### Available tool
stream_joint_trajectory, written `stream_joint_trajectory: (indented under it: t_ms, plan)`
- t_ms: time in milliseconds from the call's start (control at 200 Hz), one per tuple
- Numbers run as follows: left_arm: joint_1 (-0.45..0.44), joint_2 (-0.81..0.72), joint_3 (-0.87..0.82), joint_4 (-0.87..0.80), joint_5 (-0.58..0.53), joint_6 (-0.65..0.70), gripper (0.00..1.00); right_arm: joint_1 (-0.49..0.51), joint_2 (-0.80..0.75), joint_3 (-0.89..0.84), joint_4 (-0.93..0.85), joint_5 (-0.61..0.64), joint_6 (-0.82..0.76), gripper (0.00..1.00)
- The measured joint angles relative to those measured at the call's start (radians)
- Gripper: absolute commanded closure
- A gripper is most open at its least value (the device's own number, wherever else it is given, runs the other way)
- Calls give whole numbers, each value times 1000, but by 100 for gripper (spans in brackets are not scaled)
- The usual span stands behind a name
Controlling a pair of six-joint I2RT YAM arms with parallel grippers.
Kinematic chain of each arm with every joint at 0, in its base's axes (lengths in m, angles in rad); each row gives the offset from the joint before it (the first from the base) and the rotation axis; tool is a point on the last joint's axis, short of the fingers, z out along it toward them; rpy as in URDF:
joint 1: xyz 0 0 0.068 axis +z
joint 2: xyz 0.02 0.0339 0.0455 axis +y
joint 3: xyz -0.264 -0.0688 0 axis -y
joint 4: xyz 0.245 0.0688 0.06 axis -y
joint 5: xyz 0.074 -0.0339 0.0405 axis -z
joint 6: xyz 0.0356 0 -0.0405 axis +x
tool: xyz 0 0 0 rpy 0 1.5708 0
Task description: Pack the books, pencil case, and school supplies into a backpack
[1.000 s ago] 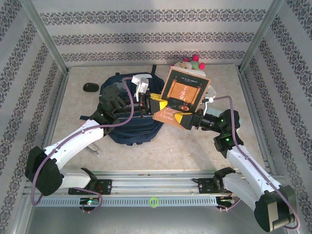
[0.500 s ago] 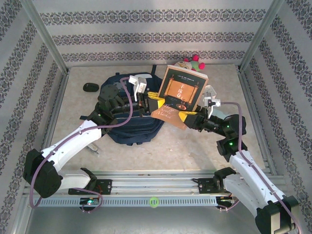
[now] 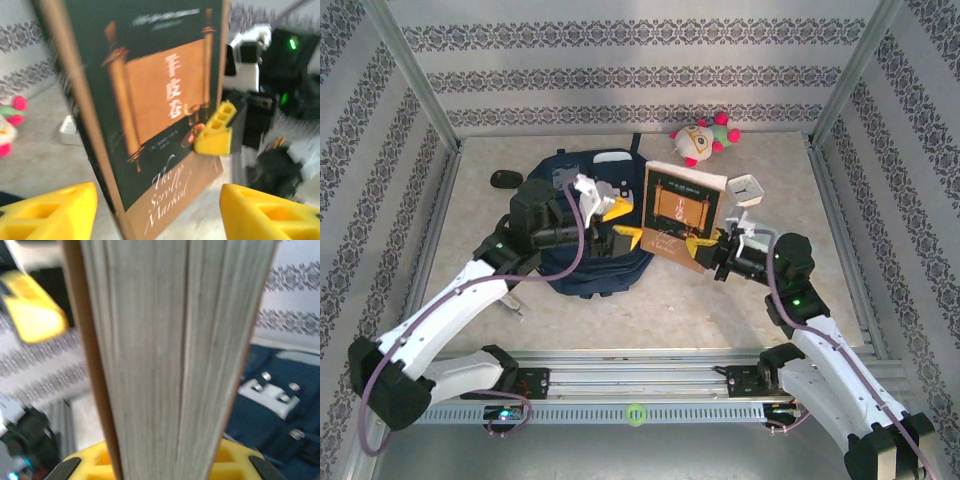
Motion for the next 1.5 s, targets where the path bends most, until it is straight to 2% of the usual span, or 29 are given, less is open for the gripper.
stream_joint_trajectory:
  t_ms: [215,390,620,680,904,974,1064,1199,1244,1289,1314,1444,1469,1504]
  plan:
    - [0,-140,2,-347,-81,474,24,106,41,37,-370,153,-491,100]
    - [-3,-106,28,-556,-179,707,20,232,96,79,-531,300,-761,100]
    - [-27,-83,15,-586,-220,791,16,336,183,136,-583,380,-906,100]
    - [-35,-69,13,-581,-216,793,12,353,201,147,-582,385,-917,100]
    - [-62,6,5,-562,-183,794,12,372,254,185,-580,385,-921,100]
    - [-62,8,4,-556,-174,793,17,372,263,191,-579,385,-917,100]
    - [-63,9,-3,-519,-154,776,31,372,269,193,-575,383,-910,100]
    - [-76,14,-37,-449,-117,729,68,372,278,198,-563,368,-884,100]
    - [-80,18,-47,-427,-108,720,84,370,278,198,-558,358,-876,97]
    - [-81,19,-57,-406,-103,696,95,360,277,199,-552,348,-863,89]
    - [-80,19,-60,-399,-100,694,100,352,277,199,-552,341,-857,80]
    - [-50,5,-79,-354,-66,637,100,249,229,177,-475,232,-780,41]
    - [-33,-2,-87,-344,-47,619,100,217,206,163,-439,195,-752,37]
    - [-6,-15,-100,-325,-18,592,100,172,174,141,-389,150,-716,35]
